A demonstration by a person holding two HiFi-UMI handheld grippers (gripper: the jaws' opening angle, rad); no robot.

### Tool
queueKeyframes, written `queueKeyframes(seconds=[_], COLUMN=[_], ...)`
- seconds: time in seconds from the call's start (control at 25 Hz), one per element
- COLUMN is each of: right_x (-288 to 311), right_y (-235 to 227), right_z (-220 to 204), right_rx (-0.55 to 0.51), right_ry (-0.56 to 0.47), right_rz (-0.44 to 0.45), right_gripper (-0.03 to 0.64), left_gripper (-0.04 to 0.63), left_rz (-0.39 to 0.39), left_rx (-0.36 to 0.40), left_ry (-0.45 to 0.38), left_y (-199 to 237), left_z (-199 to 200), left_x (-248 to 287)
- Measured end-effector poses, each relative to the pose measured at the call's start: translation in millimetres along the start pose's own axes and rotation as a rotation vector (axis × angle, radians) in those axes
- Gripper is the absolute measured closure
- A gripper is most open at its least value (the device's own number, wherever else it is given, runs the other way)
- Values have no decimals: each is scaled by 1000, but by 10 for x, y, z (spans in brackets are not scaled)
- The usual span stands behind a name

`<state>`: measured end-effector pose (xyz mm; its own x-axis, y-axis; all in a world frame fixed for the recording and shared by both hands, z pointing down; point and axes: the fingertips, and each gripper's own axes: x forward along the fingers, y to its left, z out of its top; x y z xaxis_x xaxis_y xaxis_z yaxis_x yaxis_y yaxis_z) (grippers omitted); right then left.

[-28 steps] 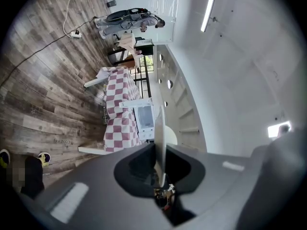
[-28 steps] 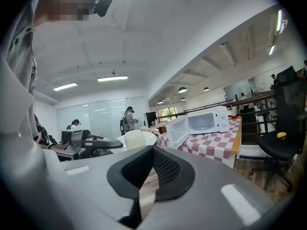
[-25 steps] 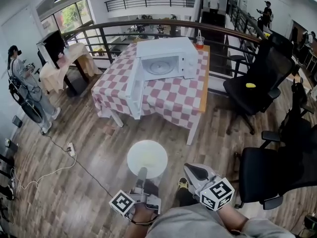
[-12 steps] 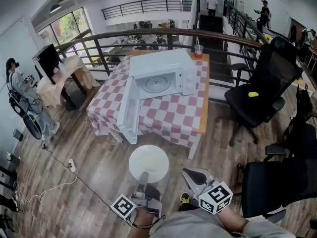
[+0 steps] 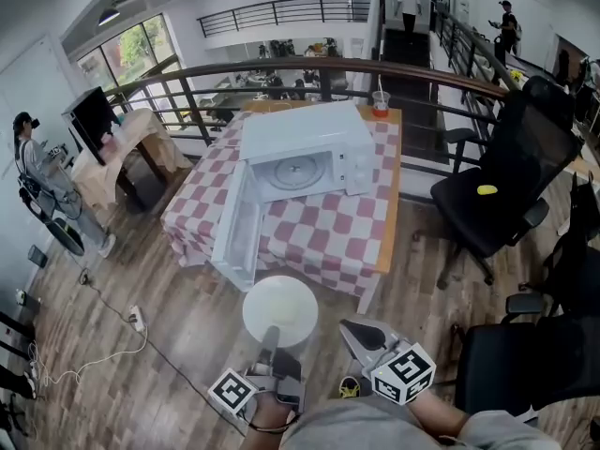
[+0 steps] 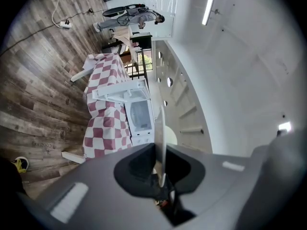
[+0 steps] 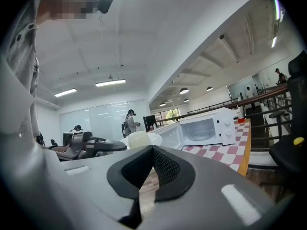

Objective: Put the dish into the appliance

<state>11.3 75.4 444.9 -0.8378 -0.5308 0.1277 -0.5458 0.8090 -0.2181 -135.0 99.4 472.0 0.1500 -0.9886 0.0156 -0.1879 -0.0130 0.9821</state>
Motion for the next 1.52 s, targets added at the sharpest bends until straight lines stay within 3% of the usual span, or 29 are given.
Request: queueKeyframes(seconds=[0.52,1.52], right_x=[39,183], right_y=[-428,-682], right_z=[75,94], right_rx=[5,14], right_ry=[-5,-31], right_rz=[14,-33], right_gripper=[618,618], left_gripper=[566,566], left_rz=[13,39], left_rx=[0,-11], left_ry=[-2,0], left_y=[6,124], left_z=[-186,-126], left_x=[401,751])
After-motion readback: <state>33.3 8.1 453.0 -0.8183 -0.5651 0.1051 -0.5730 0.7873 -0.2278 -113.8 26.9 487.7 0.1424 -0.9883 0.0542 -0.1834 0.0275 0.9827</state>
